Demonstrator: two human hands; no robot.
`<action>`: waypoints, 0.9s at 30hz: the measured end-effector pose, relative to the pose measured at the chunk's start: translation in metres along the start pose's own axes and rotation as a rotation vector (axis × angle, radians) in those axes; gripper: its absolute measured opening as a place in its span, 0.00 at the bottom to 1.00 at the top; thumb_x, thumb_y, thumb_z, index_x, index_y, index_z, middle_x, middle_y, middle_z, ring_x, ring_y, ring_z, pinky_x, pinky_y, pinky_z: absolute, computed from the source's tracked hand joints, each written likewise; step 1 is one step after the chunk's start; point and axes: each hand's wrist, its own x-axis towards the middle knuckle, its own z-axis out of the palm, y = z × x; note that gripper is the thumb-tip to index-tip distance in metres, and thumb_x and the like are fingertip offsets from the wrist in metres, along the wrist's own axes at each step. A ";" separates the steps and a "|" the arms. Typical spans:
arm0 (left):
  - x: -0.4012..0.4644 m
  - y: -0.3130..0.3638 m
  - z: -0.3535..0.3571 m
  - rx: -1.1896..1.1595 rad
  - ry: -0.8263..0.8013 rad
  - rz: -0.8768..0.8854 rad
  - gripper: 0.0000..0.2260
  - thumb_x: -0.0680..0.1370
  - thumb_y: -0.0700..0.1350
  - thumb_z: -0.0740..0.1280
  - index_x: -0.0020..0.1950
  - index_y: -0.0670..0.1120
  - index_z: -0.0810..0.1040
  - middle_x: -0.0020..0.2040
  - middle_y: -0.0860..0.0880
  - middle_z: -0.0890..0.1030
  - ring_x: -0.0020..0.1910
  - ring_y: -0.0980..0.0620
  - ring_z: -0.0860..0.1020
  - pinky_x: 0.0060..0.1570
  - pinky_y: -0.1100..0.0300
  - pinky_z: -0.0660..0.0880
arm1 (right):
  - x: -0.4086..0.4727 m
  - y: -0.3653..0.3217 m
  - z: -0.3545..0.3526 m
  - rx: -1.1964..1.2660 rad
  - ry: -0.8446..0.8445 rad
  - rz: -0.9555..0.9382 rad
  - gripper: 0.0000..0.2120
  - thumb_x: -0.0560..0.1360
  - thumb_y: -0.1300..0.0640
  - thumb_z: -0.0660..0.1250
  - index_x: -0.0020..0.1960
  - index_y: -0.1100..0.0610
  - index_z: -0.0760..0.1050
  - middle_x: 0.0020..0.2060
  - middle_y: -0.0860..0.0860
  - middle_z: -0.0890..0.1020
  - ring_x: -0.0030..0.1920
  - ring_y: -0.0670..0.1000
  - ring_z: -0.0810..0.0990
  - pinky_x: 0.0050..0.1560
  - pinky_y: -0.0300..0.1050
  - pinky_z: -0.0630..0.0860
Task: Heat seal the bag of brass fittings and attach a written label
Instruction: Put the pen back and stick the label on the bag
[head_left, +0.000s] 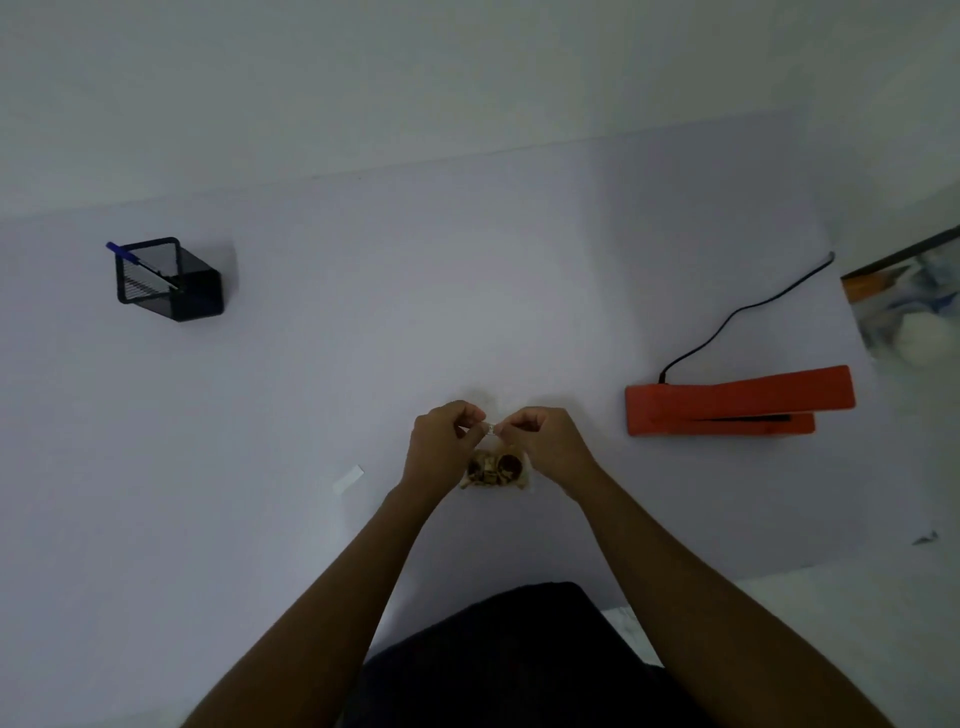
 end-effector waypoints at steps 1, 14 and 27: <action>0.002 -0.004 0.005 0.028 -0.004 -0.020 0.03 0.75 0.47 0.73 0.46 0.48 0.83 0.40 0.54 0.83 0.38 0.58 0.80 0.40 0.63 0.78 | 0.004 0.005 0.002 -0.031 0.014 0.002 0.05 0.74 0.55 0.74 0.44 0.57 0.86 0.39 0.50 0.87 0.41 0.47 0.85 0.43 0.41 0.81; 0.017 -0.014 0.021 0.138 -0.031 -0.140 0.03 0.75 0.46 0.72 0.45 0.48 0.83 0.39 0.55 0.83 0.38 0.59 0.80 0.41 0.64 0.78 | 0.026 0.018 0.017 -0.297 0.114 -0.009 0.08 0.75 0.55 0.72 0.42 0.59 0.85 0.38 0.51 0.86 0.40 0.49 0.84 0.43 0.46 0.83; 0.029 -0.007 0.028 0.164 0.008 -0.188 0.02 0.74 0.46 0.71 0.41 0.50 0.82 0.36 0.56 0.82 0.36 0.58 0.80 0.38 0.62 0.78 | 0.040 0.018 0.017 -0.331 0.182 0.053 0.20 0.72 0.51 0.74 0.37 0.68 0.78 0.33 0.61 0.83 0.29 0.49 0.74 0.32 0.52 0.80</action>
